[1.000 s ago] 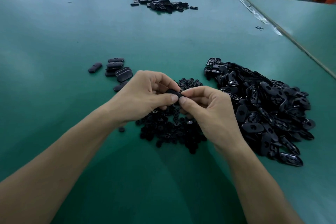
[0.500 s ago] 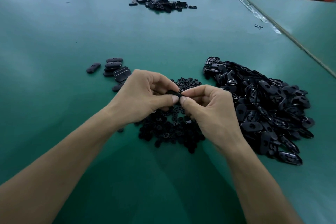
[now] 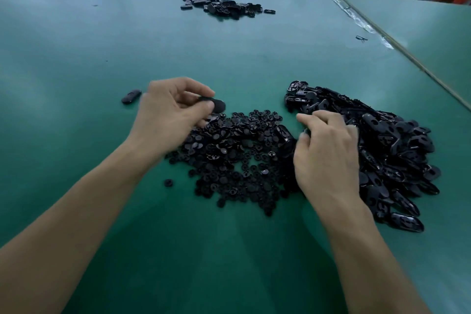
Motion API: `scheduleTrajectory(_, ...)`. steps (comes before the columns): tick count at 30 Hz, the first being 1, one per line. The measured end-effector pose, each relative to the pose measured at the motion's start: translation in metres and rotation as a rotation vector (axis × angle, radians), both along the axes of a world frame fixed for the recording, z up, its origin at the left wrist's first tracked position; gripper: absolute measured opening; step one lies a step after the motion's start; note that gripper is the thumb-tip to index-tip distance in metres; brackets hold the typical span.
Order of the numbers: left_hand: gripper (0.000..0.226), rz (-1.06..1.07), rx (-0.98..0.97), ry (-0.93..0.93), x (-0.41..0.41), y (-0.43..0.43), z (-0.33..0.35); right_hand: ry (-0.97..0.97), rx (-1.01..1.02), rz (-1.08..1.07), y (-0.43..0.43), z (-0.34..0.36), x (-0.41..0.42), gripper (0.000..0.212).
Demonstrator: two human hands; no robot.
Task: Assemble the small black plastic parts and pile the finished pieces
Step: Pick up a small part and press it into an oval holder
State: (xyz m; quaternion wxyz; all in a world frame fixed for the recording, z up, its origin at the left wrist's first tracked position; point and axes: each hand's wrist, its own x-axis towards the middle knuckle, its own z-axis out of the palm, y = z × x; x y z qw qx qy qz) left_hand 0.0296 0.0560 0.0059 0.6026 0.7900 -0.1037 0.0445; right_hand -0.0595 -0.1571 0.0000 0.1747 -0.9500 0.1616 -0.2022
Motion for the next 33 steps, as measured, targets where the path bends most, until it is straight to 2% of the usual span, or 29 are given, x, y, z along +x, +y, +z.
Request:
scheduleTrajectory(4,0.022,0.171,0.029,-0.017,0.017,0.018,-0.006,0.13,-0.059,-0.07,-0.004,-0.003,0.0,0.043)
scheduleTrajectory(7,0.029,0.282,0.096,-0.047,0.026,0.032,-0.012,0.141,-0.067,-0.09,-0.005,-0.004,0.001,0.042)
scheduleTrajectory(15,0.028,0.347,0.401,-0.127,0.026,0.04,-0.024,0.025,-0.024,-0.091,-0.009,-0.004,0.002,0.037)
scheduleTrajectory(20,0.033,0.358,0.535,-0.202,0.023,0.041,-0.023,-0.182,0.044,-0.07,-0.008,0.001,0.002,0.028)
scheduleTrajectory(23,0.033,0.363,0.541,-0.197,0.022,0.04,-0.019,-0.263,0.12,-0.039,-0.008,0.001,0.003,0.023)
scheduleTrajectory(26,0.009,0.312,0.439,-0.185,0.016,0.03,-0.01,-0.298,0.153,-0.009,-0.009,-0.001,0.002,0.019)
scheduleTrajectory(31,0.011,0.129,0.376,-0.189,0.004,0.012,0.004,-0.288,0.144,-0.029,-0.014,-0.005,0.002,0.019)
scheduleTrajectory(33,0.01,0.042,0.347,-0.167,-0.001,0.004,0.007,-0.353,0.154,0.004,-0.011,-0.003,0.002,0.02)
